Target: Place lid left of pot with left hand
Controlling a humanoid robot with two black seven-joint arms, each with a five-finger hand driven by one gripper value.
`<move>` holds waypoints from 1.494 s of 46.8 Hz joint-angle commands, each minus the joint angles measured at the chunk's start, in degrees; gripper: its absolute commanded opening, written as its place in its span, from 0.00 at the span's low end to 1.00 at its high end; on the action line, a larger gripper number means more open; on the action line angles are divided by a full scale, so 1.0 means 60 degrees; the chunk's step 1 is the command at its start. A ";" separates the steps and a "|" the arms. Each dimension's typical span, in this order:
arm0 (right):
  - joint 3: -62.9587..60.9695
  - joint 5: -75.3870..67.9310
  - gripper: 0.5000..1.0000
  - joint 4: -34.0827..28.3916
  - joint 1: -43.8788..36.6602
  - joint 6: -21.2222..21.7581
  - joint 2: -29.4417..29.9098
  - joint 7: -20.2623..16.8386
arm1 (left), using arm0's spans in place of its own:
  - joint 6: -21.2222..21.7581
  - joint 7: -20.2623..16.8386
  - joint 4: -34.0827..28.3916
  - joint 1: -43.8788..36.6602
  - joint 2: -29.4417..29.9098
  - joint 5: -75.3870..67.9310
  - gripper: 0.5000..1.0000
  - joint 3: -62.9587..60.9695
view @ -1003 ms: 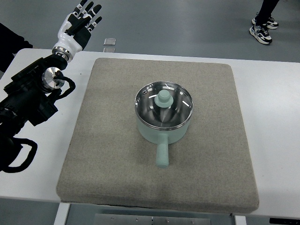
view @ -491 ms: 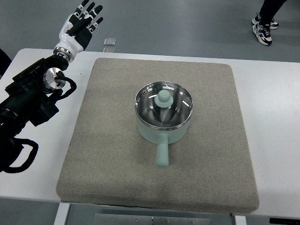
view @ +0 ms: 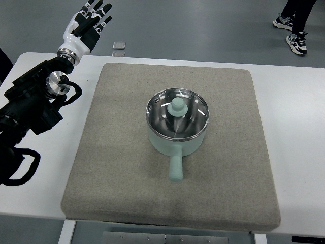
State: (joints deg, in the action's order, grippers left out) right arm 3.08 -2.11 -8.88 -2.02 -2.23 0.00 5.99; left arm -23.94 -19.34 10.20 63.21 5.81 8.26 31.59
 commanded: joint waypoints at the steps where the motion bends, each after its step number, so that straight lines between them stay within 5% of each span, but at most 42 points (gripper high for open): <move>1: 0.0000 0.0000 0.85 0.0000 0.0000 0.0005 0.0000 -0.0001 | 0.0006 0.0000 -0.0001 0.0070 0.0013 -0.0043 0.99 -0.0036; 27: 0.0000 0.0000 0.85 0.0000 0.0000 0.0005 0.0000 -0.0001 | -0.0023 0.0000 0.0877 0.1418 0.0203 -0.3922 0.98 -0.1032; 53: 0.0000 0.0000 0.85 0.0000 0.0000 0.0005 0.0000 -0.0001 | 0.0050 -0.0014 0.3645 0.2648 0.0920 -0.9358 0.99 -0.2219; 70: 0.0000 0.0000 0.85 0.0000 0.0000 0.0005 0.0000 -0.0001 | -0.0009 -0.0336 0.6604 0.3073 0.2313 -1.3005 0.98 -0.2219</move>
State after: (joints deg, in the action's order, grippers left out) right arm 3.08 -2.11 -8.88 -2.02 -2.21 0.00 5.98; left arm -23.86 -20.40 47.63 81.38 19.00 -67.31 18.27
